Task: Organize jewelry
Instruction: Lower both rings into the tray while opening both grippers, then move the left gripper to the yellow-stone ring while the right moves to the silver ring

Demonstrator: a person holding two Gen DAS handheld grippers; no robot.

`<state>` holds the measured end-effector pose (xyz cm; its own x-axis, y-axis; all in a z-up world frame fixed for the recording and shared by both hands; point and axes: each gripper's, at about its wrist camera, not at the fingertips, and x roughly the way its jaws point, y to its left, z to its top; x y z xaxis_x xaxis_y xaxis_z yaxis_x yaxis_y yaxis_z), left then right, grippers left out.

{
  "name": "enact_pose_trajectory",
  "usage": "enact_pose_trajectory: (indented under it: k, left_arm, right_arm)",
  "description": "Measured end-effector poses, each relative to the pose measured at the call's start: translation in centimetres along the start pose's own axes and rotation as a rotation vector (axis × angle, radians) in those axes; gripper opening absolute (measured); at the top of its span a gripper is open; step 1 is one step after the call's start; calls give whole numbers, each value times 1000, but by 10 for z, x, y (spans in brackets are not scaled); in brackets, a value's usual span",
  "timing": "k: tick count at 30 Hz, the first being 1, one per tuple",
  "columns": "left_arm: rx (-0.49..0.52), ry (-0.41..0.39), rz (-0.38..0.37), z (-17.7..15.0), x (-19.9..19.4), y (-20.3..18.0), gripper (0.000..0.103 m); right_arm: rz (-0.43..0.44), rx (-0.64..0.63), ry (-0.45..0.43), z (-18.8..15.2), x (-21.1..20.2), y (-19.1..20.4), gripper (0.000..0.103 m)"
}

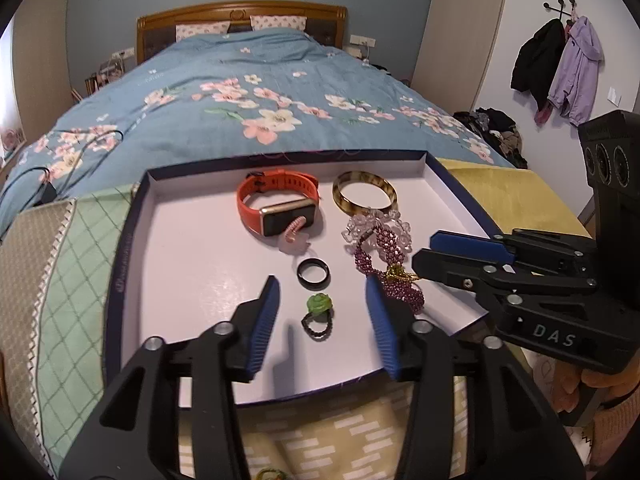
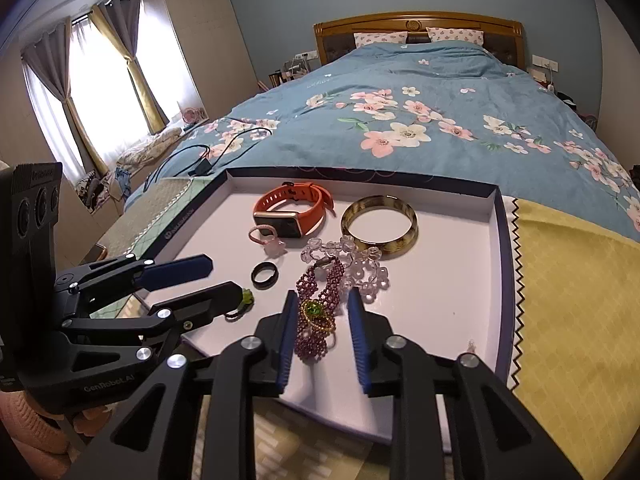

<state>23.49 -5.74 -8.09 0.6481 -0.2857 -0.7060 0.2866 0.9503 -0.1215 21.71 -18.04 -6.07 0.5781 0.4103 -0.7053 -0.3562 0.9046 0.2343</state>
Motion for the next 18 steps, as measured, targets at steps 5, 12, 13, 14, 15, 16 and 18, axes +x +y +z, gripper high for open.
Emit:
enact_pose_trajectory:
  k: [5,12,13,14,15,16,18]
  left_arm:
    - [9,-31,26,-4,-18,-1,56]
    - [22,-78,66,-17,-52,2,71]
    - [25,-91,74,-18,-58,2,73]
    - [27,-100,78,-20,-64,3,75]
    - [29,-109,82,-22,-69,4,76]
    - [28,-121,89,-24,-76,5,77]
    - [28,-141,97,-30,-88,9,78]
  right_arm:
    - [13,0,-17,-3,-11,4,27]
    - [30,1,-54,-10,-31,10,42]
    - [30,1,-58,-12,-34,10,45]
    - [31,2,-64,-13,-37,11,47]
    - [31,2,-69,-16,-40,12,50]
    - [29,1,-73,-18,-44,12,50]
    - [31,2,-80,-23,-51,12,54]
